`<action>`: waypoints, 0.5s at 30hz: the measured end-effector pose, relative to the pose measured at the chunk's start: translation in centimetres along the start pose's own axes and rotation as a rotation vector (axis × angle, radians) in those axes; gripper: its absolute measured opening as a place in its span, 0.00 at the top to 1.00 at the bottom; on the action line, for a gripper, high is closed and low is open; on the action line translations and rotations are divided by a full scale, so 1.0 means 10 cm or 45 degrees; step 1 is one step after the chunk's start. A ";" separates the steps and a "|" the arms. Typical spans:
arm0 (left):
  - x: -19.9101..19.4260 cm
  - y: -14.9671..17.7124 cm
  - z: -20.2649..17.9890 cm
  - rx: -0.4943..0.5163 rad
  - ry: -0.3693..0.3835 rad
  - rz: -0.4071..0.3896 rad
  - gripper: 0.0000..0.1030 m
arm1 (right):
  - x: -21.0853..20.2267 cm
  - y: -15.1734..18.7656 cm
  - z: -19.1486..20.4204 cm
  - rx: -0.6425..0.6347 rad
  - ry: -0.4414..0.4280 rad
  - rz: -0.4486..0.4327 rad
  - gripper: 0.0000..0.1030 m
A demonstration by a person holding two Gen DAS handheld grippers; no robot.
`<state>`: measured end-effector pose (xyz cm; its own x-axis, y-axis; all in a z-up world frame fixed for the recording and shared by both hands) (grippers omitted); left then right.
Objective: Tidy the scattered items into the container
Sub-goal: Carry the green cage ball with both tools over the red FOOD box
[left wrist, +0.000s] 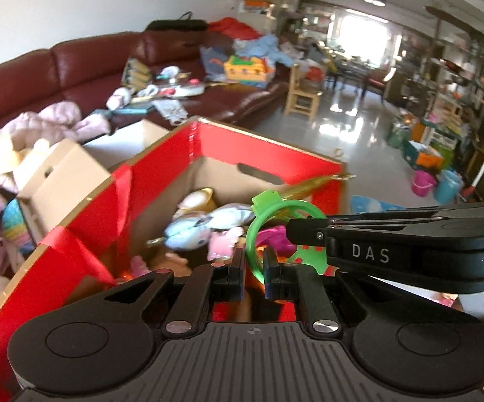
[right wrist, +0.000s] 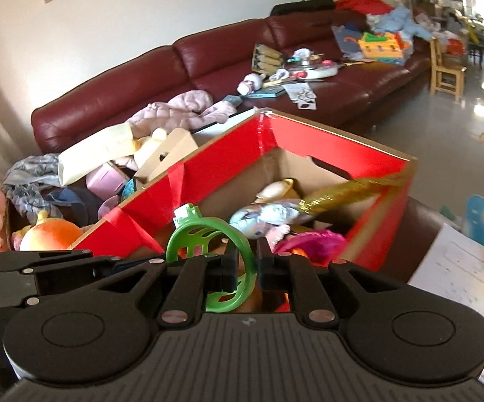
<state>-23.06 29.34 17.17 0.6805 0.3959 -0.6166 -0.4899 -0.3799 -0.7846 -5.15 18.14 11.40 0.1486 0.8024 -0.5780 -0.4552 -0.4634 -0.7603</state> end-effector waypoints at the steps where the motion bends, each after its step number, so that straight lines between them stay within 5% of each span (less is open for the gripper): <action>1: 0.04 0.00 0.02 -0.012 -0.018 0.010 0.74 | 0.06 -0.01 0.01 -0.007 0.003 0.009 0.84; 3: 0.10 0.04 0.05 -0.032 -0.079 0.029 0.41 | 0.15 -0.02 0.01 -0.003 0.025 0.021 0.33; 4: 0.11 0.06 0.07 -0.040 -0.109 0.027 0.21 | 0.15 -0.02 -0.01 0.007 0.041 0.010 0.26; 15: 0.20 0.15 0.09 -0.058 -0.150 0.045 0.17 | 0.16 0.08 -0.15 0.043 0.040 0.008 0.26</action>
<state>-22.91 30.29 14.75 0.5933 0.4757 -0.6494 -0.4856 -0.4319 -0.7600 -3.94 18.54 9.44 0.1729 0.7871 -0.5921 -0.4858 -0.4548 -0.7465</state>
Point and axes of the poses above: each gripper's, at about its wrist camera, not at the fingertips, and x roughly the way its jaws point, z to its left, y to its underside, the point moved 2 cm from there along x, roughly the way its jaws point, and after that the axes turned 5 degrees about -y, right-handed, at the moved point
